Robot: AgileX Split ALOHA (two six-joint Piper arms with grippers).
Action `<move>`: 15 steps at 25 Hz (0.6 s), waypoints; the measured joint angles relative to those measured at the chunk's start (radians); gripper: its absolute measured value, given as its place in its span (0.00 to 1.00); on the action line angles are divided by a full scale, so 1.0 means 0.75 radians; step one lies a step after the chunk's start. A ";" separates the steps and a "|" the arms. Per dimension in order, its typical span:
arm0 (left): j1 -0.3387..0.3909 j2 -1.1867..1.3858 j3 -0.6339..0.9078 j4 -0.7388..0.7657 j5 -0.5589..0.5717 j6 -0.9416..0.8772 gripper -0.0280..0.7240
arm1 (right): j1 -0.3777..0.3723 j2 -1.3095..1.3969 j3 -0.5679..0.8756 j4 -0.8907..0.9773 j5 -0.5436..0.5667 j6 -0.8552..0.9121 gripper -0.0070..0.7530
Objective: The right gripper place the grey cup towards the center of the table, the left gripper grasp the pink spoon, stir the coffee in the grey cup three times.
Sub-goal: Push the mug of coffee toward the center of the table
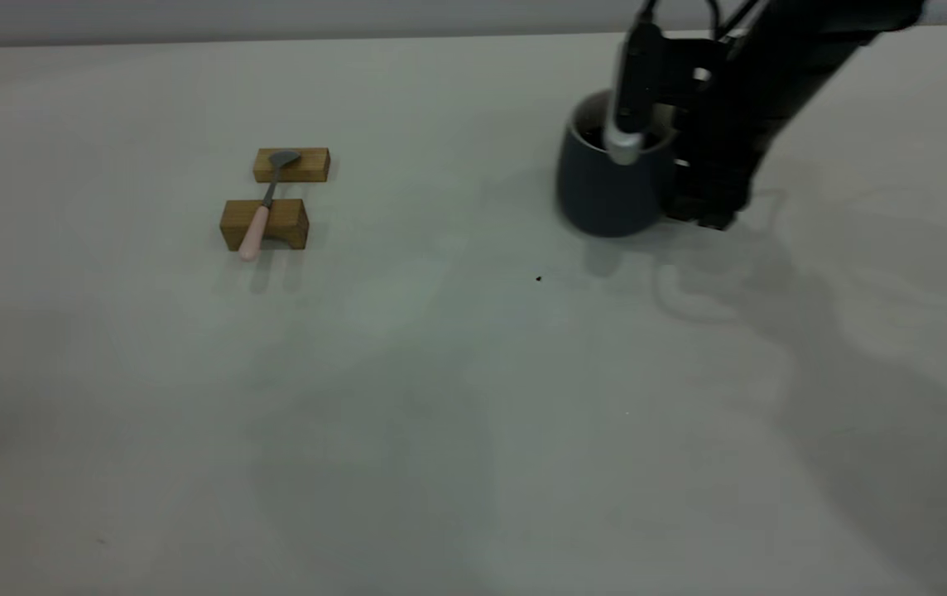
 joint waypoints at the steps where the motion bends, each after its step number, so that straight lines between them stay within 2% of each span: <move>1: 0.000 0.000 0.000 0.000 0.000 0.000 0.63 | 0.016 0.005 -0.017 0.001 0.007 0.000 0.77; 15: 0.000 0.000 0.000 0.000 0.000 0.000 0.63 | 0.184 0.016 -0.060 0.010 0.038 0.000 0.77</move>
